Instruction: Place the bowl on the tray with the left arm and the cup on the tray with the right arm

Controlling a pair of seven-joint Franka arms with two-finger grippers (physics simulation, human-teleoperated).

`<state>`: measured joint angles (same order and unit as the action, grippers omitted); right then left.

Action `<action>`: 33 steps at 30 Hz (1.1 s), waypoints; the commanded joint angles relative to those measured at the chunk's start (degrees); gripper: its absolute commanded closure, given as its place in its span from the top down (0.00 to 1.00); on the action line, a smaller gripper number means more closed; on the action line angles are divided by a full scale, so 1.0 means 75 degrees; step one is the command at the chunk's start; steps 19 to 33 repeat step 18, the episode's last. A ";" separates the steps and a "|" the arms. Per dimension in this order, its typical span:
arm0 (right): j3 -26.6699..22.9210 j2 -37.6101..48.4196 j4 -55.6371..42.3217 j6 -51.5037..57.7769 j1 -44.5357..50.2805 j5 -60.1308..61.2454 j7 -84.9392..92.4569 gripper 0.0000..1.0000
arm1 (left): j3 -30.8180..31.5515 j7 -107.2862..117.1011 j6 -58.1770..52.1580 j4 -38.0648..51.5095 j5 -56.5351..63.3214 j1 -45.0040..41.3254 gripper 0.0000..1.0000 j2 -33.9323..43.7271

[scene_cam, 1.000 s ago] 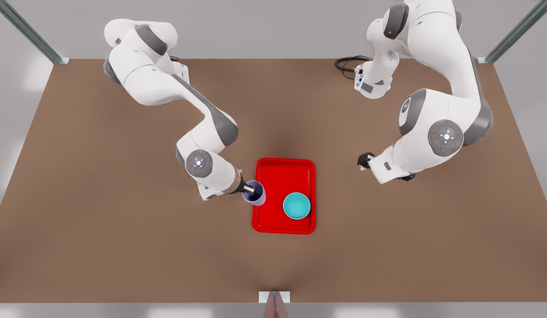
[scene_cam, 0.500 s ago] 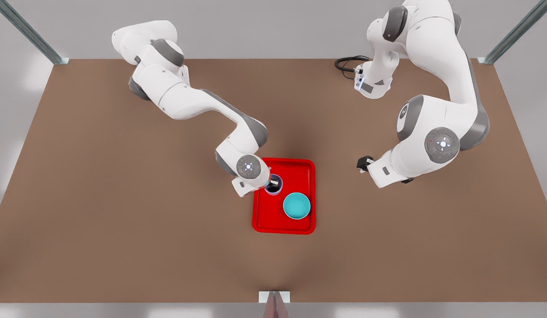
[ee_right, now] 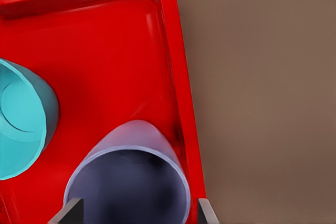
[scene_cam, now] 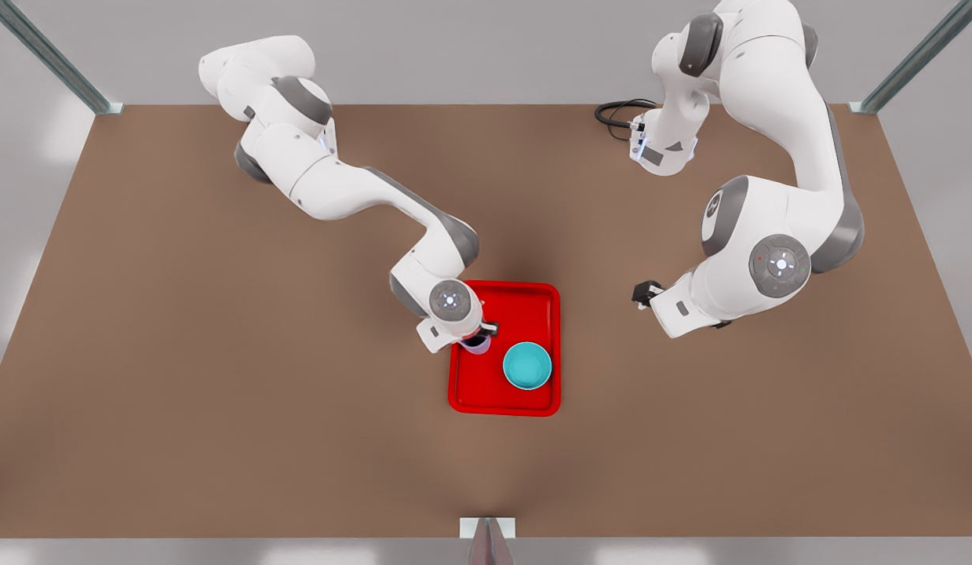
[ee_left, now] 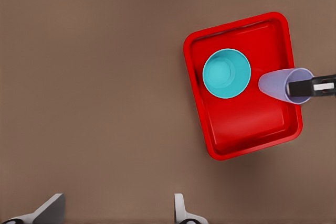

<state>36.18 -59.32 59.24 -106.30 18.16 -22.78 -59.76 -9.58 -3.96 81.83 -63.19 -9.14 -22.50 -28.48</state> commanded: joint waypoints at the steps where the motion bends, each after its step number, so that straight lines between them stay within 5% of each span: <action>1: 0.0004 -0.0001 0.0000 0.0005 0.0005 -0.0010 0.0000 1.00 | 0.0000 0.0000 0.0000 0.0000 0.0000 0.0000 1.00 0.0001; 5: 0.0086 0.0843 0.0023 0.0263 -0.0405 0.0283 -0.0012 1.00 | 0.0000 -0.0012 0.0000 0.0000 0.0000 0.0000 1.00 0.0001; 7: 0.0017 0.2327 0.0817 0.0474 -0.1118 0.0551 0.0140 1.00 | 0.0000 -0.0012 -0.0012 0.0000 0.0000 0.0000 1.00 0.0001; 8: -0.0625 0.3159 0.1321 0.0544 -0.1307 0.0844 0.0314 1.00 | 0.0000 0.0094 -0.0070 0.0000 0.0000 0.0000 1.00 0.0001; 10: -0.3393 0.5482 0.2365 0.1892 -0.1694 0.3071 0.3666 1.00 | -0.0047 0.0152 -0.0082 0.0012 0.0047 0.0000 1.00 0.0001; 12: -0.3849 0.6820 0.3445 0.2405 -0.2960 0.3459 0.5271 1.00 | -0.0082 0.0141 -0.0105 0.0012 0.0047 0.0000 1.00 0.0001; 13: -0.4694 0.6831 0.3398 0.2771 -0.2948 0.3775 0.6677 1.00 | -0.0082 0.0141 -0.0117 0.0012 0.0047 0.0000 1.00 0.0013; 33: -0.4695 0.6387 0.2731 0.3369 -0.2855 0.3728 0.6855 1.00 | -0.0082 0.0129 -0.0129 0.0012 0.0059 0.0000 1.00 0.0013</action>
